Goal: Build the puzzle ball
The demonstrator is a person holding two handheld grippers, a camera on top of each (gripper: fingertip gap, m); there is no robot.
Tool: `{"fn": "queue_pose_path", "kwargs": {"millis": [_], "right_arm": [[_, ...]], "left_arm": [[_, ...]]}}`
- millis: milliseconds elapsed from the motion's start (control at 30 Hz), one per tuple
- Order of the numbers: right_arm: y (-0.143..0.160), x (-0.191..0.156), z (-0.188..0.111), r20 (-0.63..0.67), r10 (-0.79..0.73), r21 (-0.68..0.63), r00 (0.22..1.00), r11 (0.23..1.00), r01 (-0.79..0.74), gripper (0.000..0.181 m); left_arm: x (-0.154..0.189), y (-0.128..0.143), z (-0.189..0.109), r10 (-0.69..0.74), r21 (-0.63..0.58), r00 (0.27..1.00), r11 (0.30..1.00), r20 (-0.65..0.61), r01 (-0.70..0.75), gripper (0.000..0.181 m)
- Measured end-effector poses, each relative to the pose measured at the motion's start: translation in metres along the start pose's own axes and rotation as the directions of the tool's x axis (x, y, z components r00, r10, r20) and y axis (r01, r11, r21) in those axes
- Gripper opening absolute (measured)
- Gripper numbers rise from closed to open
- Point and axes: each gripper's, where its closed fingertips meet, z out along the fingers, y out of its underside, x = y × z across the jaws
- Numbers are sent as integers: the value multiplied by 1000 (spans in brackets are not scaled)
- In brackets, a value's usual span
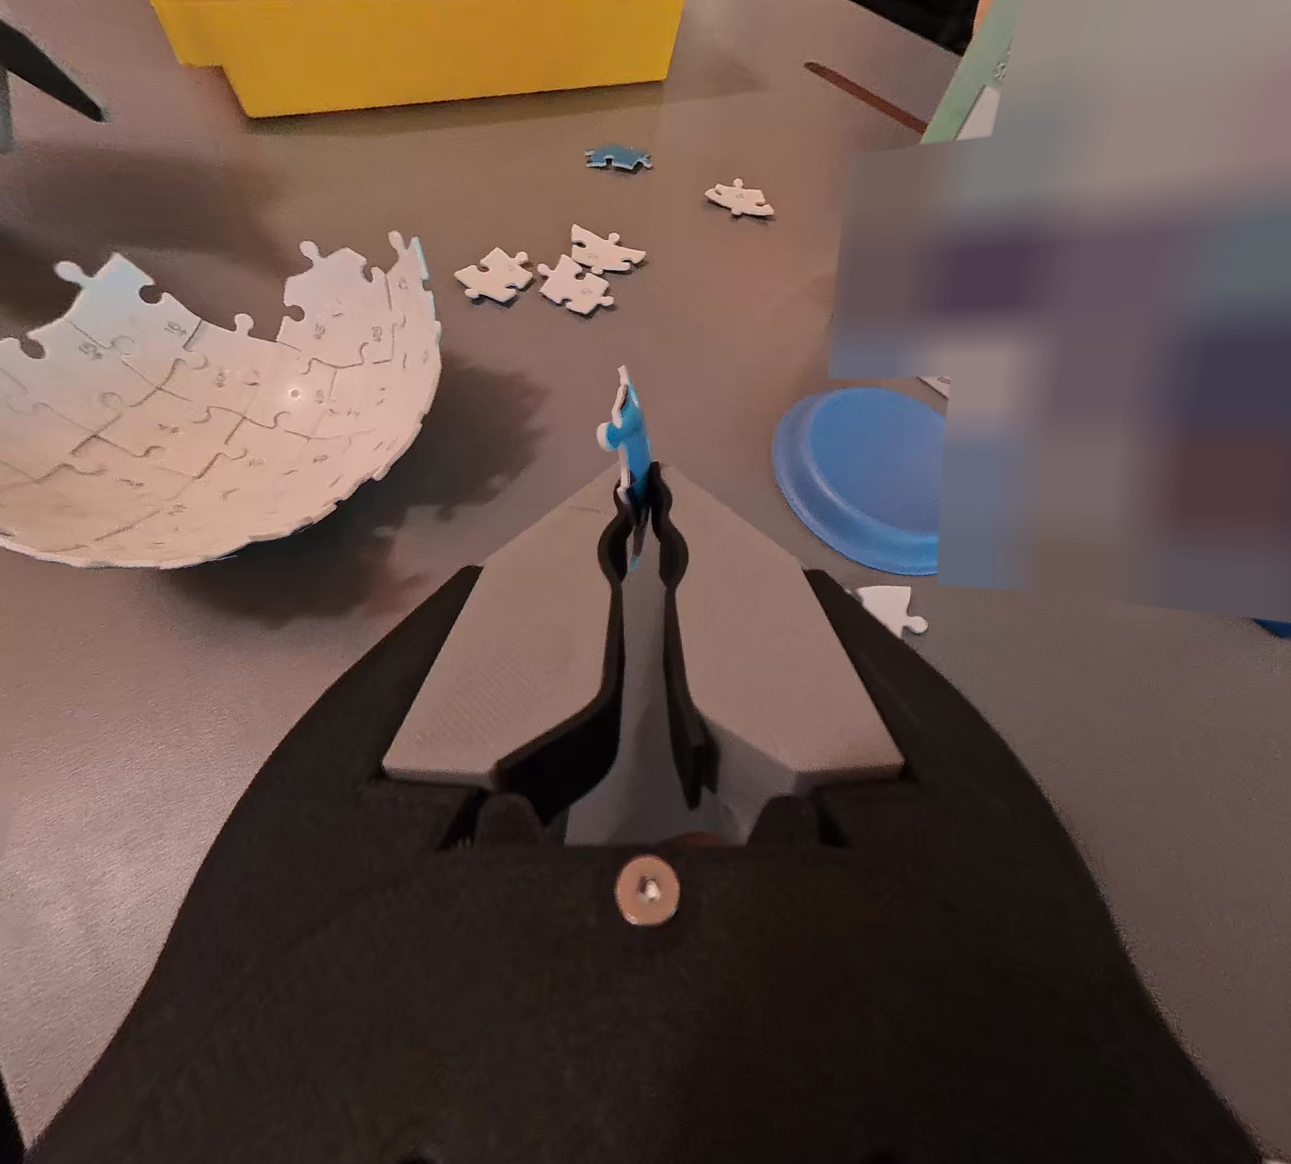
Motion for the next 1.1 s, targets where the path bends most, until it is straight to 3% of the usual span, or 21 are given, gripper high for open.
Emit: {"fn": "queue_pose_path", "kwargs": {"millis": [100,200,333,567,833,967,1100], "right_arm": [[-1,-1,-1,21,10,9,1000,1000,-11,0],[1,-3,0,27,9,-6,1000,1000,-9,0],[0,-8,1,50,5,-6,999,1000,-4,0],[-38,-13,19,182,-5,-66,983,998,18,0],[-72,-20,74,475,-19,-66,880,996,57,0],[-67,-31,68,608,93,-103,788,994,-38,0],[-68,-23,60,619,181,-104,764,983,-148,0]], "left_arm": [[3,1,1,-3,-8,1000,1000,-29,3,43],[0,6,5,-97,-53,992,994,-78,93,52],[-6,1,1,-141,-13,987,990,-75,141,49],[1,7,5,-114,-62,990,992,-87,109,47],[-5,3,3,-188,-37,976,982,-108,185,48],[-11,1,3,-227,-20,968,974,-105,226,48],[-19,-4,8,-273,2,956,961,-106,275,49]]}}
